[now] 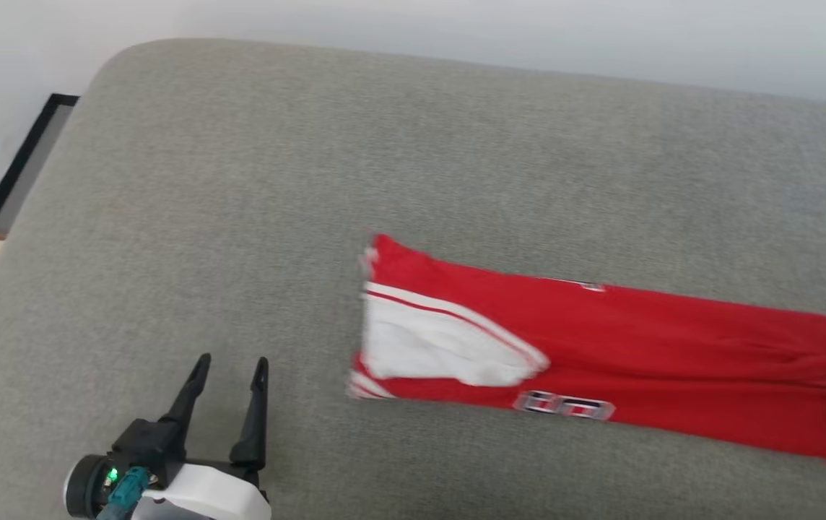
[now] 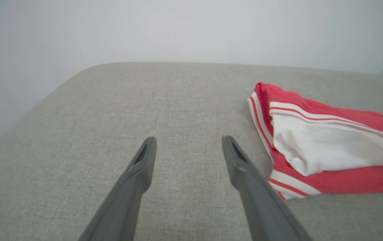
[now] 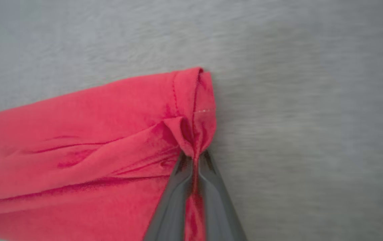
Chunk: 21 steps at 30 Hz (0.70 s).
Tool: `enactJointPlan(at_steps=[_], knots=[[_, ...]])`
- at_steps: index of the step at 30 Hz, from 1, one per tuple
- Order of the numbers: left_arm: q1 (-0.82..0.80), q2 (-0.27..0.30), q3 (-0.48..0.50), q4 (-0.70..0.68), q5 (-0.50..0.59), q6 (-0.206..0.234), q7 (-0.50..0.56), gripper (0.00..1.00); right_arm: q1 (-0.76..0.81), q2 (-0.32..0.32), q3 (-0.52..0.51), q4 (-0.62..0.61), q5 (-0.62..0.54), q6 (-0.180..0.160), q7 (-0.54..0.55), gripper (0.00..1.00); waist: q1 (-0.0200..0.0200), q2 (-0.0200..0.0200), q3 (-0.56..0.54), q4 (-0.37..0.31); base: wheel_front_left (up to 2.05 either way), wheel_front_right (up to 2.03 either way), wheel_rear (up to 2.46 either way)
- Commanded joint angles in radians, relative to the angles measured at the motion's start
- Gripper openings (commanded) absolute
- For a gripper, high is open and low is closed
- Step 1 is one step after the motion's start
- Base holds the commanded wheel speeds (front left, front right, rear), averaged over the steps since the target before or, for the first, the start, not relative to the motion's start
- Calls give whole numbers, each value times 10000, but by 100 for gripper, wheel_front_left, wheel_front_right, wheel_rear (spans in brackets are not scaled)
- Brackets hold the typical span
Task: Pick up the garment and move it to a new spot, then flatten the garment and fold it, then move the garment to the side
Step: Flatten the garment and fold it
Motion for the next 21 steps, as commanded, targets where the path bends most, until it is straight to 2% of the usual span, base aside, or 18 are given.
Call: enactJointPlan(at_steps=[1,8,12,16,21], knots=[[4,-4,75,-76,153,-42,-51,100,51,-265,-286,178,-68,-80,-92,0,0,-1,29,-147,0,0,0],[98,13,112,-233,346,-61,-53,100,-4,-1335,-2286,377,-456,-52,-611,0,0,-1,48,-738,0,0,0],[83,32,139,-227,300,-57,-53,100,-166,-1641,-2921,420,-784,-46,-741,0,0,-1,14,-951,0,0,0],[114,47,119,-196,270,-57,-51,100,-26,-1459,-2325,-374,-1159,-44,-631,0,0,-1,-30,-1128,0,0,0],[1,123,-7,-122,156,-57,-53,100,290,-870,-722,-2462,-1098,-46,32,0,0,-1,-50,-1217,0,0,0]])
